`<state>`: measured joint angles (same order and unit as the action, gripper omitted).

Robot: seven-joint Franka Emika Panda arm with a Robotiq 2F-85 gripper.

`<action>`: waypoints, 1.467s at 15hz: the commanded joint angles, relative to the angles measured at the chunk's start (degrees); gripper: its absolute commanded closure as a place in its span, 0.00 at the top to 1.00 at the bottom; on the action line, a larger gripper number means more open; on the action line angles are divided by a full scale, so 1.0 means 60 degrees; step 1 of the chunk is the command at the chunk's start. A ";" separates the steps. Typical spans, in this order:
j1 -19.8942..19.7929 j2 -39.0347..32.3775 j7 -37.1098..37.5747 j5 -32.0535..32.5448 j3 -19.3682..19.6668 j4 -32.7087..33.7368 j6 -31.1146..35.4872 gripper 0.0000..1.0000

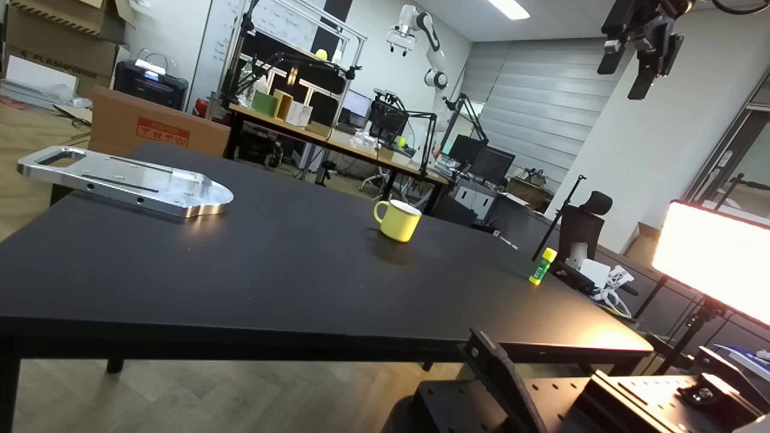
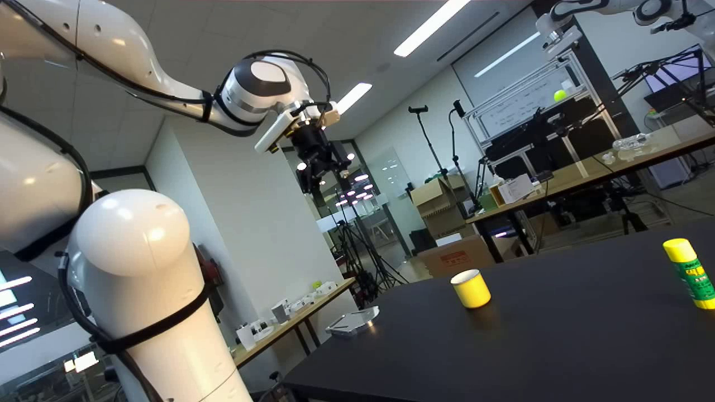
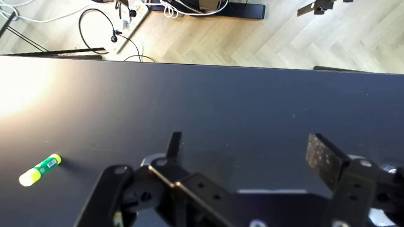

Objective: Put the glue stick inside the yellow mug

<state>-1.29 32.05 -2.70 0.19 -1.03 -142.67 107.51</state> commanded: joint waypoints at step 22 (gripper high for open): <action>-0.1998 -0.2917 -0.1834 -0.0309 0.3403 0.1668 0.3333 1.00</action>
<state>-12.54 14.56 -13.52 -1.41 20.13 -132.70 127.63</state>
